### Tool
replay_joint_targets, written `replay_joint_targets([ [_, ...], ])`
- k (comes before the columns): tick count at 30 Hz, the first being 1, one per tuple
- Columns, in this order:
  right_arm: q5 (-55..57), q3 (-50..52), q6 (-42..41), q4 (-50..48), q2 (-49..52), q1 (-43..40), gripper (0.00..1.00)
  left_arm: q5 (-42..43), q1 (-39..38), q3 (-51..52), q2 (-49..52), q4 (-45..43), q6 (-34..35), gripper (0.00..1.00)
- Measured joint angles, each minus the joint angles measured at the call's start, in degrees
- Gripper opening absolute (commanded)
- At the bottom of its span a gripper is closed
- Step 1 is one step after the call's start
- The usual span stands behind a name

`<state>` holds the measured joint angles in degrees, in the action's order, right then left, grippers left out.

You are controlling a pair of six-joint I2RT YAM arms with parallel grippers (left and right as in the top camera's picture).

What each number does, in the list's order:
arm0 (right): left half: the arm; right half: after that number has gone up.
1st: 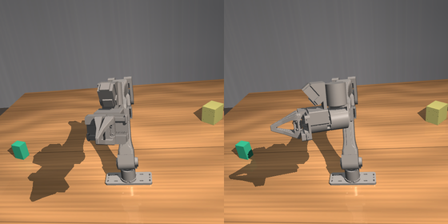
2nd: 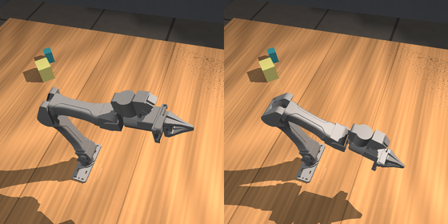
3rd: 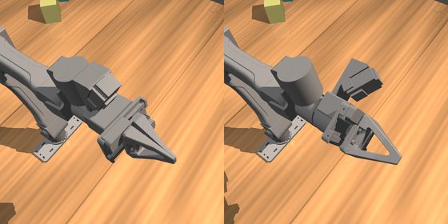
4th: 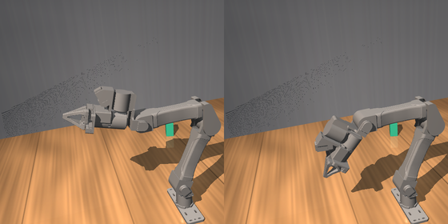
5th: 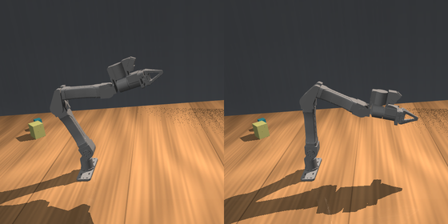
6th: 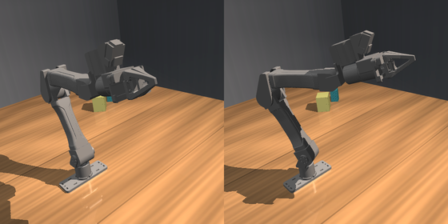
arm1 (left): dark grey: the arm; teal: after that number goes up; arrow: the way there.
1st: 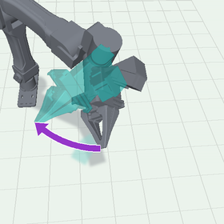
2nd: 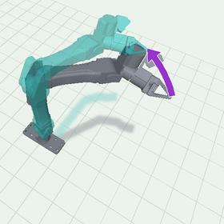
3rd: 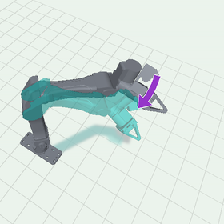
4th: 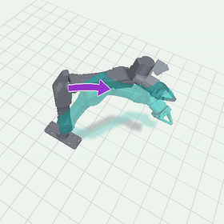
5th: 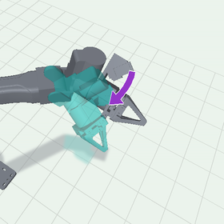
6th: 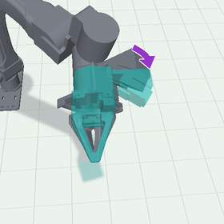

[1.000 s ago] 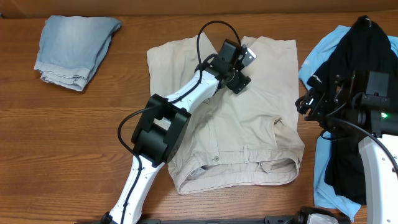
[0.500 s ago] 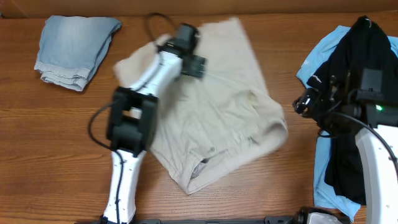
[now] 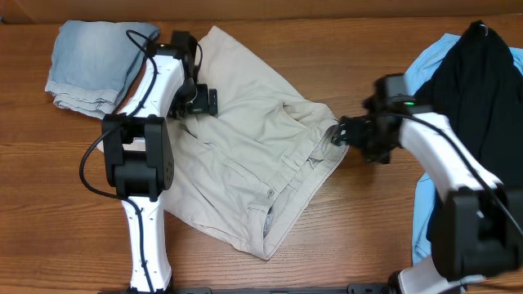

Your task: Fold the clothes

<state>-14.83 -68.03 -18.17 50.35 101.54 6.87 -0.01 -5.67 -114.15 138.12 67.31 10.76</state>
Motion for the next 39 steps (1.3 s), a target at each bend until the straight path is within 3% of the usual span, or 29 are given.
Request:
replay_joint_targets([
  [5,0.1,0.2,0.1,-4.8,5.6,3.1,0.82,1.5,-0.5,-3.3,1.6,7.2,0.1,1.00],
  [7,0.6,0.2,0.1,-7.1,6.4,3.1,0.73,2.6,-0.7,-5.6,2.8,9.7,0.1,1.00],
  [9,2.1,0.2,0.4,-9.6,6.7,3.1,0.58,4.0,-0.8,-9.6,4.4,12.4,0.1,1.00],
  [12,5.0,0.2,0.2,-14.2,6.7,3.1,0.48,5.3,-1.1,-17.7,6.2,15.1,0.1,1.00],
  [13,6.4,0.2,0.2,-16.0,6.7,3.1,0.43,5.6,-1.1,-20.5,6.3,15.7,0.1,1.00],
  [16,10.7,0.2,0.0,-21.9,6.7,3.0,0.10,6.3,-1.1,-30.3,6.3,16.3,0.1,1.00],
  [17,11.9,0.2,0.4,-23.6,6.8,3.0,0.04,6.4,-1.1,-32.5,6.3,16.2,0.1,1.00],
  [24,19.7,0.3,0.4,-40.1,9.2,1.0,0.04,8.3,-1.1,-44.7,6.3,17.2,0.2,1.00],
  [26,20.2,0.3,0.4,-42.9,10.7,-0.8,0.05,8.6,-1.1,-47.0,6.3,17.9,0.3,1.00],
  [27,20.2,0.3,0.5,-43.9,11.5,-1.8,0.16,8.7,-1.1,-48.0,6.3,18.3,0.3,1.00],
  [28,20.0,0.3,0.4,-45.1,12.2,-2.9,0.40,8.7,-1.1,-48.9,6.3,18.7,0.3,1.00],
  [30,18.4,0.3,1.7,-46.8,13.0,-5.7,1.00,8.5,-1.1,-50.6,6.3,19.5,0.3,1.00],
  [33,14.0,-1.2,3.3,-42.1,13.0,-9.7,1.00,6.7,-1.1,-53.1,6.3,20.7,0.3,1.00],
  [39,5.8,-11.3,4.7,-20.2,10.2,-12.9,1.00,1.6,-0.9,-61.3,6.3,25.4,-0.1,1.00],
])
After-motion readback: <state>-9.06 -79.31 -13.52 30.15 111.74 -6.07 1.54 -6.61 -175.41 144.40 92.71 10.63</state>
